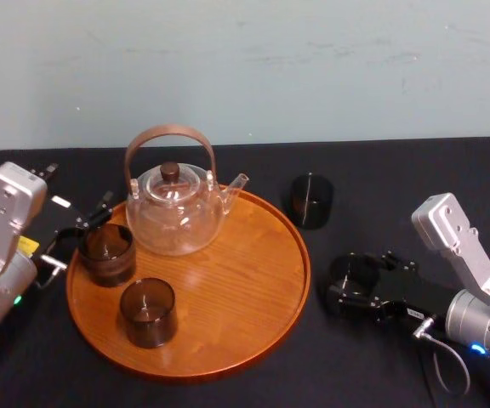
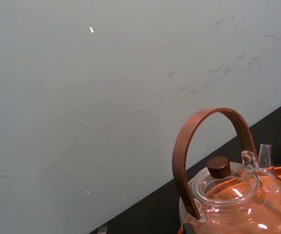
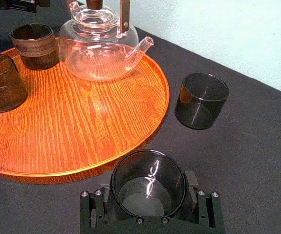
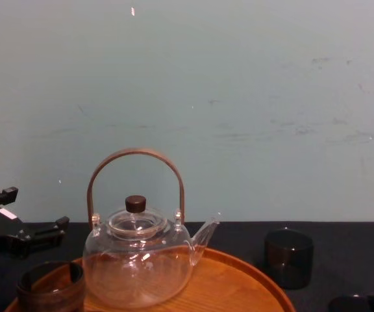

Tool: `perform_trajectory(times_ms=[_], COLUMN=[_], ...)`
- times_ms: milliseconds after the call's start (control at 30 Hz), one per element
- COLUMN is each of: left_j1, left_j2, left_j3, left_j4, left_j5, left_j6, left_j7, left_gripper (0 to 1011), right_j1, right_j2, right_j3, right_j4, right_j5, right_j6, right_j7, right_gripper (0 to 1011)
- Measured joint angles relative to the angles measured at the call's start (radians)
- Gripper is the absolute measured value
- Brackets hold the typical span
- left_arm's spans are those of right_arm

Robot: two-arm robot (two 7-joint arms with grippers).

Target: Pick up the glass from the table and place it on the tray.

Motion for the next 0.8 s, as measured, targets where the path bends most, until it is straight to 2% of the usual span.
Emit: perform_trajectory(times_ms=[233,533,800], left_j1=[0.0,0.0,0.0], left_j2=[0.0,0.0,0.0], left_j3=[0.0,0.0,0.0], left_j4=[0.0,0.0,0.0], left_j5=[0.0,0.0,0.0], left_j6=[0.0,0.0,0.0], left_j7=[0.0,0.0,0.0], left_gripper=[1001,1001,1001], right_j1=[-0.001,-0.012,0.019], right_j2=[0.0,0.017,0.027], right_j3=[0.002,0.034,0.043], right_j4=[0.0,-0.031,-0.063], right_j5=[0.002,0.021,0.029], right_j6=[0.0,-0.019,-0.037], right_j7=[0.0,0.007,0.024], right_gripper=[904,905,904])
